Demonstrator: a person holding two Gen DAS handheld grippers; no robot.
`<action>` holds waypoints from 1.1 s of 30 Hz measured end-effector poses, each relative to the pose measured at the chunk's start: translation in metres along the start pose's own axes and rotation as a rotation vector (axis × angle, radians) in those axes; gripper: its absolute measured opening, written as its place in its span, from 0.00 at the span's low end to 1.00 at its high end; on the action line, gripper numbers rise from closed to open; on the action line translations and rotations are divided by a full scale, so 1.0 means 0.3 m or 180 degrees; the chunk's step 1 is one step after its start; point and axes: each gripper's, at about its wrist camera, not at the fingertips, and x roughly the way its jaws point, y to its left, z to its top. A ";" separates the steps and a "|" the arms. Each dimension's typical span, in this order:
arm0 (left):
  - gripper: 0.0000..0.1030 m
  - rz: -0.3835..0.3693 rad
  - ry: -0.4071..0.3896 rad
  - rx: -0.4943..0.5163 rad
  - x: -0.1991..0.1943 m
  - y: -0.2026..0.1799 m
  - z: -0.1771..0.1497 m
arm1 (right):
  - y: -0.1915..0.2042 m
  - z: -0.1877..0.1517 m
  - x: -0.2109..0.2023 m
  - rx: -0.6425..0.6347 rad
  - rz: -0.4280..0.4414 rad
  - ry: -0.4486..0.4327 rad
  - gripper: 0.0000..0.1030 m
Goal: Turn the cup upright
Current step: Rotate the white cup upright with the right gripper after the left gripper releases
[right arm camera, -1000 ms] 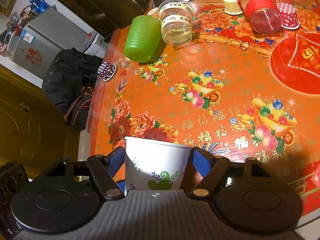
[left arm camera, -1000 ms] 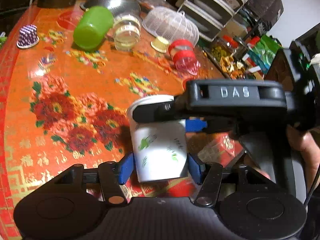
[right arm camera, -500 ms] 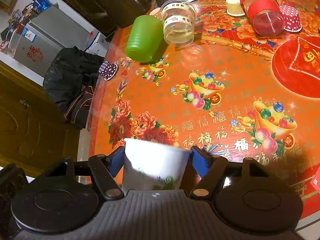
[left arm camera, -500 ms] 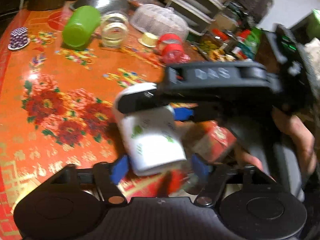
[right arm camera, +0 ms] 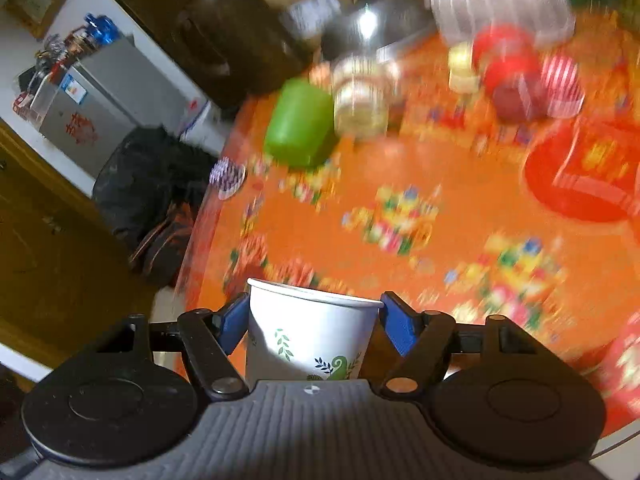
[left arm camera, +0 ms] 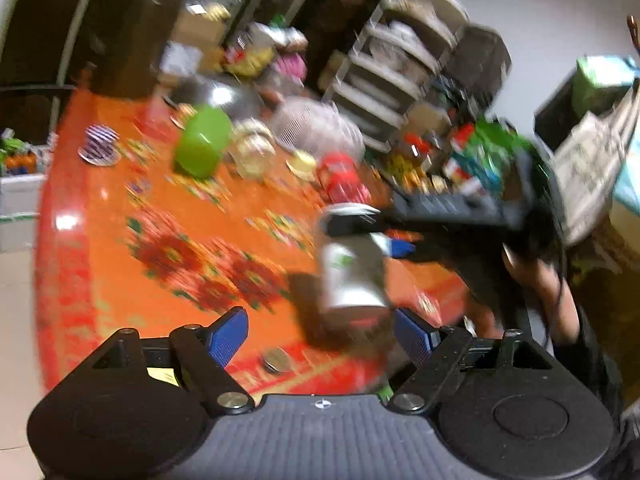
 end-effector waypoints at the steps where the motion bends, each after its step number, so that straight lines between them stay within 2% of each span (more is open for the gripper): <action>1: 0.80 0.0015 -0.0081 -0.0059 -0.016 0.018 0.009 | 0.020 -0.011 -0.029 -0.0149 -0.0095 -0.0189 0.69; 5: 0.80 0.0041 -0.0298 -0.0156 -0.042 0.058 0.037 | 0.131 -0.102 -0.158 -0.1015 -0.0641 -0.1194 0.69; 10: 0.80 0.0067 -0.0358 -0.0195 -0.022 0.071 0.046 | 0.157 -0.250 -0.241 -0.1551 -0.0768 -0.2285 0.69; 13: 0.80 0.0034 -0.0347 -0.0249 -0.013 0.083 0.037 | 0.129 -0.417 -0.205 -0.1732 -0.0797 -0.3178 0.70; 15: 0.80 0.0002 -0.0335 -0.0275 -0.014 0.088 0.027 | 0.133 -0.501 -0.135 -0.1983 -0.0954 -0.3424 0.69; 17: 0.80 -0.0003 -0.0307 -0.0259 -0.009 0.084 0.025 | 0.143 -0.569 -0.047 -0.2313 -0.1326 -0.3664 0.68; 18: 0.80 -0.0006 -0.0314 -0.0250 -0.009 0.081 0.022 | 0.146 -0.580 -0.027 -0.2360 -0.1317 -0.3690 0.68; 21: 0.80 -0.0019 -0.0346 -0.0257 -0.010 0.079 0.014 | 0.126 -0.567 0.003 -0.2151 -0.1101 -0.3604 0.68; 28: 0.80 -0.0021 -0.0334 -0.0371 -0.001 0.107 0.008 | 0.123 -0.503 0.035 -0.1956 -0.1103 -0.3340 0.69; 33: 0.80 -0.0040 -0.0316 -0.0423 0.004 0.127 0.003 | 0.091 -0.516 0.049 -0.1750 -0.1109 -0.3132 0.69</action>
